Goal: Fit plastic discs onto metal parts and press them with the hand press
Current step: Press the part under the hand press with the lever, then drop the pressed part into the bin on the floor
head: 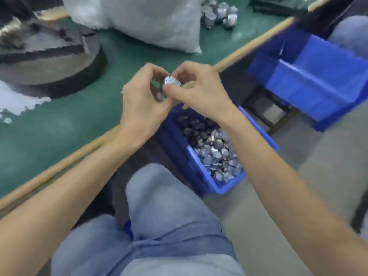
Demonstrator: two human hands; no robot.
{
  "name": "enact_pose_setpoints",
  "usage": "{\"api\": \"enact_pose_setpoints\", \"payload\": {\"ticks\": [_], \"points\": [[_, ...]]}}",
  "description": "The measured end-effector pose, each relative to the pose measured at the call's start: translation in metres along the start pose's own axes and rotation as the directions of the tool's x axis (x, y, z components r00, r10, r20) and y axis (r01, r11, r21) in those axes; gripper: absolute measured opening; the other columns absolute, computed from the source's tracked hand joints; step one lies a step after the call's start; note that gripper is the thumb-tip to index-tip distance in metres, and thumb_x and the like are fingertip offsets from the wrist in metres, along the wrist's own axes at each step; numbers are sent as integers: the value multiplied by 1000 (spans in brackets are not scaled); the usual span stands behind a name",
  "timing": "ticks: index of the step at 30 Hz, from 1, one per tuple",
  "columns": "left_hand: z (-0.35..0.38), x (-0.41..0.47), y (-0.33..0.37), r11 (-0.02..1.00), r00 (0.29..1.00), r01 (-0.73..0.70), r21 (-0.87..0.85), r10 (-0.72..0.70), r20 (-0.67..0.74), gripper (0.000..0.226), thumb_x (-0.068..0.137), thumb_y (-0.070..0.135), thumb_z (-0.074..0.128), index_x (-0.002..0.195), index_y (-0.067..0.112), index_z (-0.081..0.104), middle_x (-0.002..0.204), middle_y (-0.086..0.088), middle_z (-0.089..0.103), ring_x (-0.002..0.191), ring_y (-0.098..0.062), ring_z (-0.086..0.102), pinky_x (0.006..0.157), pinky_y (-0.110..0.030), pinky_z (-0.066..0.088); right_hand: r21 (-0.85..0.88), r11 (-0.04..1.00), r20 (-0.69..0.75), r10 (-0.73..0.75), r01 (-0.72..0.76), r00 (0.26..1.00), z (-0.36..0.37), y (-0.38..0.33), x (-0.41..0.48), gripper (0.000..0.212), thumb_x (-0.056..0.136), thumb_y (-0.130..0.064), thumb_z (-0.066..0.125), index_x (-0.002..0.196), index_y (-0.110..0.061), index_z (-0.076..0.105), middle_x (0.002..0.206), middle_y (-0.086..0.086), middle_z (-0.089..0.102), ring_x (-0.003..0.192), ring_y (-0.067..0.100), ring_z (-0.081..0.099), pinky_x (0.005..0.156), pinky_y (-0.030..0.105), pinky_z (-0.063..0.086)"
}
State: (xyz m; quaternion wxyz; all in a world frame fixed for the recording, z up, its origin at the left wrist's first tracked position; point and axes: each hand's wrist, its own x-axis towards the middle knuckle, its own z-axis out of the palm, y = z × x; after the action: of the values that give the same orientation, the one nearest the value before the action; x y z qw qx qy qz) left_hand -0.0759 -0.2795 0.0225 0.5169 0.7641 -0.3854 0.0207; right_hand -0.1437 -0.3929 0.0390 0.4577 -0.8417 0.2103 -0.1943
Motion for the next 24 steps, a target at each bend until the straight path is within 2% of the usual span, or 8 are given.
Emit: {"api": "enact_pose_setpoints", "payload": {"ticks": [4,8,12,16,18,20,22,24], "points": [[68,-25,-7,998,984,60,-36,-53,172,19,75,10,68,90,9,56,79,7,57,59,3,46,59,-8,32,59,978,-62,205,-202,977,-15,68,-28,11,72,-24,71,75,-21,60,75,6,70,69,20,65,62,41,55],[112,-41,-32,988,904,156,14,-148,400,23,76,4,69,90,13,53,81,6,57,58,-3,47,59,-9,35,-5,929,-30,369,-369,929,-12,122,-46,11,73,-23,70,80,-22,61,79,0,69,71,13,60,65,29,49],[140,-39,-49,981,809,183,58,-185,557,25,76,2,67,93,16,56,78,8,61,59,-7,51,59,-11,41,-46,904,-25,425,-425,905,-17,167,-49,14,70,-24,68,79,-26,58,78,-8,65,68,2,55,54,13,40],[161,-36,-60,961,677,155,230,-273,684,36,81,3,64,114,9,52,102,-6,63,77,-23,59,79,-35,49,-101,849,-16,521,-519,854,-14,211,-48,14,73,-21,66,83,-23,56,72,-12,55,67,5,50,53,20,35],[167,-38,-61,952,647,151,265,-298,702,37,83,5,63,118,9,52,104,-3,60,78,-22,58,82,-36,48,-189,807,-9,569,-560,822,-10,234,-52,17,76,-19,66,90,-14,56,69,-6,49,68,16,47,51,22,31],[169,-41,-62,950,633,157,270,-307,711,33,83,4,62,114,9,56,100,-1,58,76,-19,55,80,-32,48,-257,774,23,604,-579,797,-5,252,-60,25,78,-18,66,101,-10,59,79,1,53,77,21,49,55,25,33],[168,-44,-63,947,630,156,282,-315,710,26,81,2,62,106,8,60,91,0,59,73,-17,52,77,-28,47,-299,751,54,630,-590,775,-1,266,-67,35,80,-16,66,114,-8,61,102,10,59,94,26,54,70,26,38],[164,-45,-63,945,640,159,285,-319,699,16,81,2,62,94,10,61,77,4,58,68,-14,51,71,-25,45,-293,750,44,631,-593,775,-1,272,-71,33,82,-14,65,114,-10,63,117,14,58,103,26,55,78,27,39]]}}
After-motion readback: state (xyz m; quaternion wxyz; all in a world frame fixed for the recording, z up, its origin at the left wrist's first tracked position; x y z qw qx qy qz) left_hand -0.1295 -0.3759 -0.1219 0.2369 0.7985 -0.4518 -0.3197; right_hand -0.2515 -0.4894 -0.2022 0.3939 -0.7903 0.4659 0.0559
